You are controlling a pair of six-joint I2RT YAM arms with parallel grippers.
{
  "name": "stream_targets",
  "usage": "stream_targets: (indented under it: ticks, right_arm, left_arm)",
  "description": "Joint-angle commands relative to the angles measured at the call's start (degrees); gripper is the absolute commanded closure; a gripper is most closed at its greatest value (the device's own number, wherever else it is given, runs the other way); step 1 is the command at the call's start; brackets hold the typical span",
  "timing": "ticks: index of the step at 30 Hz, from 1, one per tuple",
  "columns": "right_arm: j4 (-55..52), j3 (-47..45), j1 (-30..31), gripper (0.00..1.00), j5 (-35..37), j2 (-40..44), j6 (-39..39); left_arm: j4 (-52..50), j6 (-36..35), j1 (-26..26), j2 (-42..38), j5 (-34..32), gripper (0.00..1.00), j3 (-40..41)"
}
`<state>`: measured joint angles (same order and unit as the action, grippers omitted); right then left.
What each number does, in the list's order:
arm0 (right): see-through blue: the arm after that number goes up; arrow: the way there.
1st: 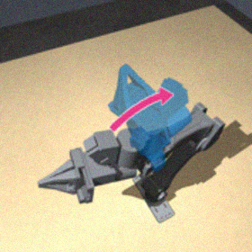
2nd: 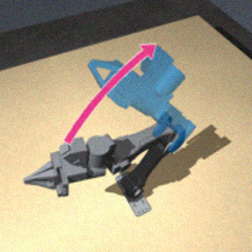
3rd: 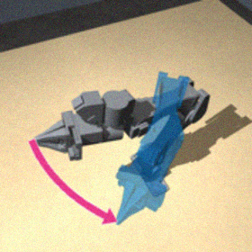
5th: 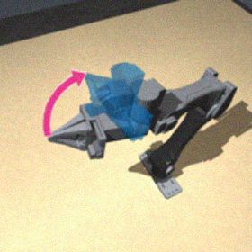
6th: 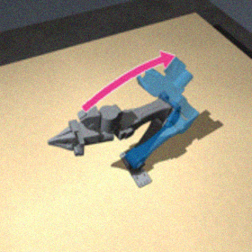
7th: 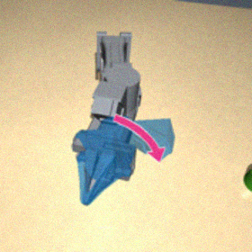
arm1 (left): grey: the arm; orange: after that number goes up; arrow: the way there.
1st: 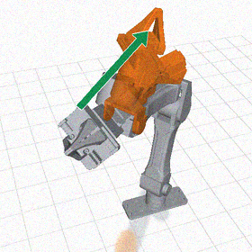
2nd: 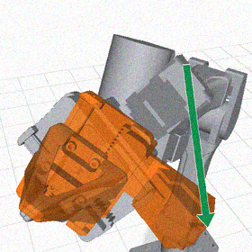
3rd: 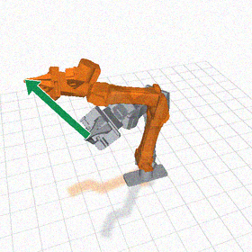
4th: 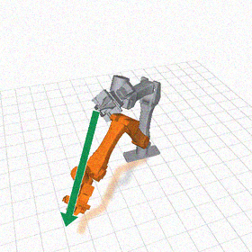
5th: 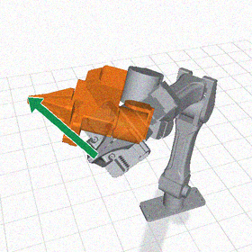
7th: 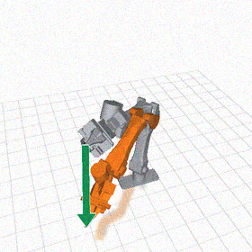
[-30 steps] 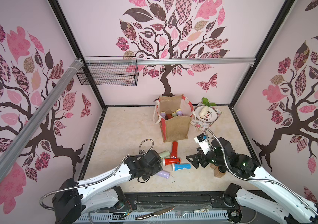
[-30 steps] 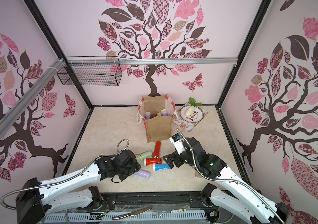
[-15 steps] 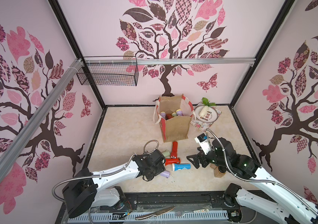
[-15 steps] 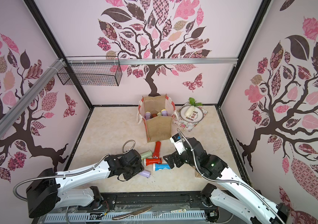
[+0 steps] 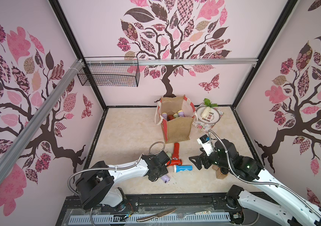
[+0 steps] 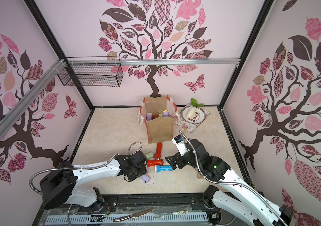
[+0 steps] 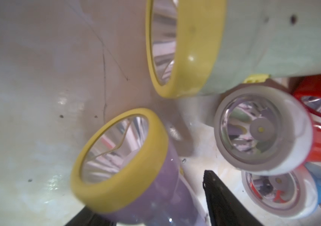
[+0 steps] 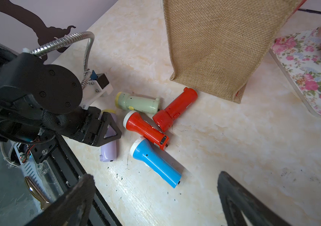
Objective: Put the flashlights into the tote bags
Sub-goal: Pick up the flashlight from the center of the board.
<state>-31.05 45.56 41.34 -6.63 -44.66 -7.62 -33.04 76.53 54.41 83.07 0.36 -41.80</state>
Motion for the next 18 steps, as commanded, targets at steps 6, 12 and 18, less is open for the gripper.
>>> stream_targets:
  ticks: [6, 12, 18]
  right_arm:
    - [-0.2, 1.8, -0.7, 0.00, 1.3, -0.1, 1.8]
    - [0.0, 2.7, -1.0, 0.00, 0.9, -0.9, 2.2]
    - [0.0, 2.4, -1.0, 0.00, 0.4, -0.6, 1.6]
  left_arm:
    - [-5.1, -3.2, -0.1, 1.3, -1.5, 0.49, -2.8]
    - [-7.0, -6.3, -1.7, 1.7, -2.8, 0.65, -3.1]
    - [-8.3, -11.9, -4.3, 1.1, -5.2, 0.73, -4.6]
